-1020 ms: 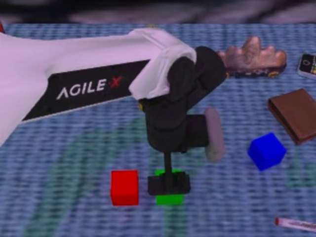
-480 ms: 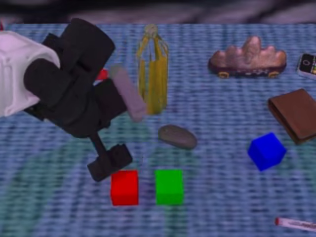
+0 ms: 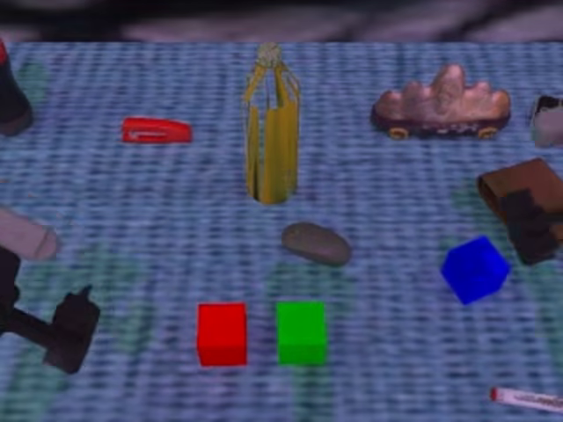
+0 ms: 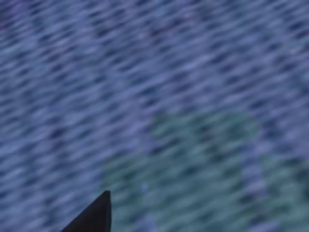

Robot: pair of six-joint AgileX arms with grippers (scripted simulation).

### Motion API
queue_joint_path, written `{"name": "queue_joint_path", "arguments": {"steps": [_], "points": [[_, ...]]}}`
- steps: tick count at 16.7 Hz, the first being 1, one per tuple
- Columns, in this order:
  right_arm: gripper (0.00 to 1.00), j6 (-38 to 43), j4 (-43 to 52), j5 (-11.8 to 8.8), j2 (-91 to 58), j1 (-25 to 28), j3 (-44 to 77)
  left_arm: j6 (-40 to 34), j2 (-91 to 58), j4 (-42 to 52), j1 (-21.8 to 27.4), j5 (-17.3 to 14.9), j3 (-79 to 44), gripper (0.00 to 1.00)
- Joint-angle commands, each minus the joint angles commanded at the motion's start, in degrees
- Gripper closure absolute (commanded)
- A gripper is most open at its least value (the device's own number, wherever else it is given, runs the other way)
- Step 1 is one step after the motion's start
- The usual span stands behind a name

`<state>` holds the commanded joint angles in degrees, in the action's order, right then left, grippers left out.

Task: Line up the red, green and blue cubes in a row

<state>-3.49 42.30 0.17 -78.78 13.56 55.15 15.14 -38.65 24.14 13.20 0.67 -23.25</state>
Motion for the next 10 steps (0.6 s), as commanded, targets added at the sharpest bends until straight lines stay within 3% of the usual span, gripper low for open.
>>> {"name": "queue_joint_path", "arguments": {"steps": [5, 10], "points": [[0.0, -0.9, 11.4, 0.0, -20.8, 3.8, 15.6, -9.3, 25.8, -14.1, -9.5, -0.3, 16.6, 0.0], [0.0, -1.3, 16.7, -0.1, -31.4, 5.7, 24.3, -14.8, 38.0, -23.5, -14.1, -0.6, 23.0, 0.0]]}}
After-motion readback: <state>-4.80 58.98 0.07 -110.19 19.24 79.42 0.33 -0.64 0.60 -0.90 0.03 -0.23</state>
